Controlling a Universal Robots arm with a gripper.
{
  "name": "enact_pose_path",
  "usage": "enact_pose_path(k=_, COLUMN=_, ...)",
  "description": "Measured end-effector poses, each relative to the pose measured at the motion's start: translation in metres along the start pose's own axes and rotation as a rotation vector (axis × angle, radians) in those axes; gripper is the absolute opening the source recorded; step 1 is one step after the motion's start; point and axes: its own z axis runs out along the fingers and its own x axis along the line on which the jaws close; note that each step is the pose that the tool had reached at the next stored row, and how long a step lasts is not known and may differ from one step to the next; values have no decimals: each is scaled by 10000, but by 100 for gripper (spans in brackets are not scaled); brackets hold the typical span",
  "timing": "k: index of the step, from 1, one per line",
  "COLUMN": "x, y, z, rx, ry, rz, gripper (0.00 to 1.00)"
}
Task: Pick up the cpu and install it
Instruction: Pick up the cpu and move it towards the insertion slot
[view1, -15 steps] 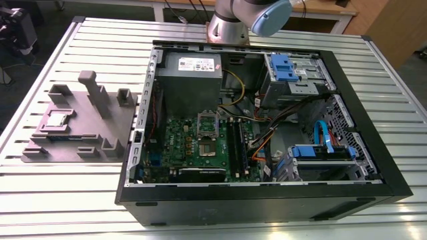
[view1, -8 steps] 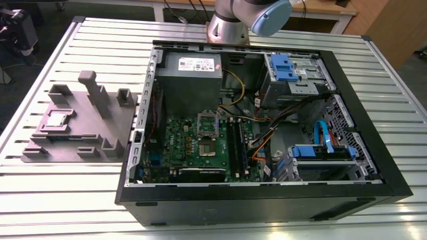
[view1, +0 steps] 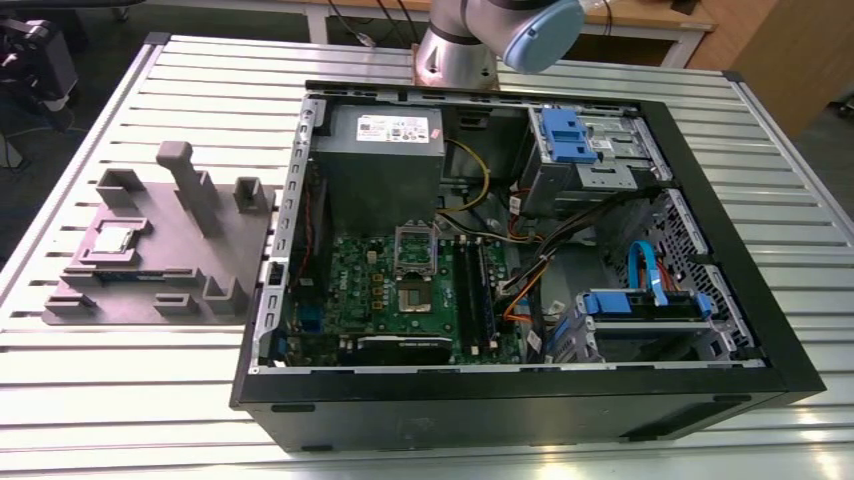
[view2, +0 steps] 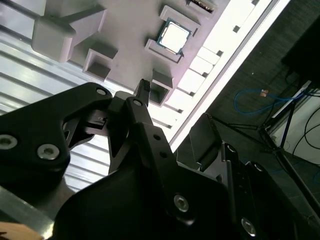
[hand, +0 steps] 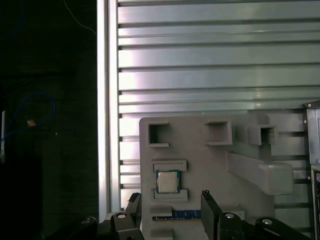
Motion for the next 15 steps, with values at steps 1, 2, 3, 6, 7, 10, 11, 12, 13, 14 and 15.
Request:
enact_pose_path(k=1, x=0, y=-1, z=2, rx=-16, ry=0, rz=-1, gripper=59)
enact_pose_path(k=2, x=0, y=-1, z=7, rx=-29, ry=-1, rz=-2, gripper=59)
enact_pose_path(k=3, x=0, y=-1, z=10, rx=-33, ry=-1, rz=-1, gripper=59)
enact_pose_path(k=6, x=-1, y=-2, z=24, rx=-38, ry=1, rz=-2, gripper=59)
enact_pose_path(k=7, x=-1, y=-2, z=28, rx=-43, ry=2, rz=-1, gripper=59)
enact_pose_path(k=10, x=-1, y=-3, z=39, rx=-53, ry=4, rz=-2, gripper=59)
enact_pose_path(k=11, x=-1, y=-3, z=44, rx=-55, ry=2, rz=-2, gripper=59)
enact_pose_path(k=12, x=-1, y=-4, z=47, rx=-58, ry=2, rz=-1, gripper=59)
enact_pose_path(k=13, x=-1, y=-4, z=52, rx=-59, ry=2, rz=-1, gripper=59)
enact_pose_path(k=14, x=-1, y=-4, z=57, rx=-60, ry=2, rz=-1, gripper=59)
enact_pose_path(k=15, x=-1, y=-5, z=60, rx=-59, ry=3, rz=-2, gripper=59)
